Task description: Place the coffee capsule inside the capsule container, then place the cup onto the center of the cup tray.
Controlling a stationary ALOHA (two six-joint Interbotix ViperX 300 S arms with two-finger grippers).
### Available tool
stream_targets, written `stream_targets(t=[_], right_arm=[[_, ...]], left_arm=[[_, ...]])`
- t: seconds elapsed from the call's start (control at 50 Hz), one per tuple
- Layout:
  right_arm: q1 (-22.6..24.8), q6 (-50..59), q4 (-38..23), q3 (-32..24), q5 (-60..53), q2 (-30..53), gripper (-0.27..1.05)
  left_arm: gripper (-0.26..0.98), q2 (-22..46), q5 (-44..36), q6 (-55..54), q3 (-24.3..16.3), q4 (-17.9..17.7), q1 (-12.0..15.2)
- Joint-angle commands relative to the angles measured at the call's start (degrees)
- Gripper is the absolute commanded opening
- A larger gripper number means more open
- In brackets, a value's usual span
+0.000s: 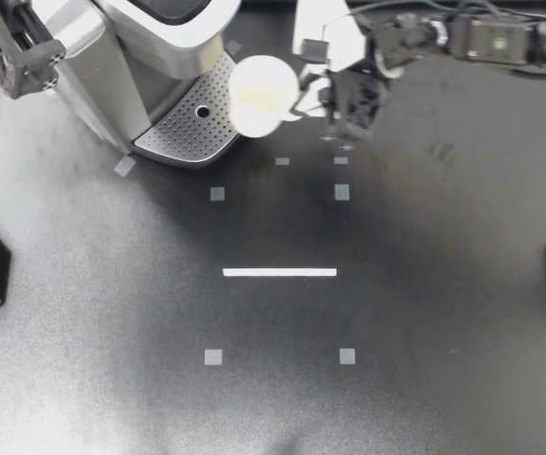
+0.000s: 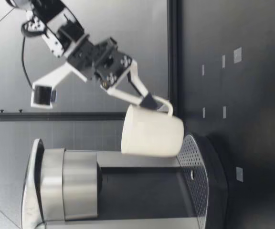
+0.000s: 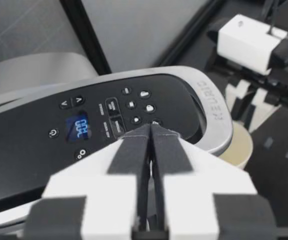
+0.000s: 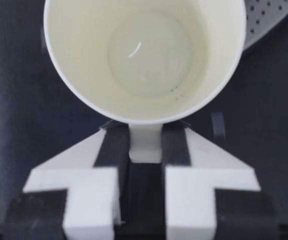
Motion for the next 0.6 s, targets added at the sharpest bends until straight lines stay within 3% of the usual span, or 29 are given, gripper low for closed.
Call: stream_targets(t=[0.0,0.58], right_arm=[[0.7,0.2,0.3,-3.0,-0.4,0.1,0.09],[1.1,0.4,0.2,-10.0,-0.4,7.0,0.09]], left_arm=[[0.06,-0.7,-0.2,-0.1,-0.6,0.3,0.0],[0.06,-2.3,0.2,-0.2,0.5,0.3,0.0]])
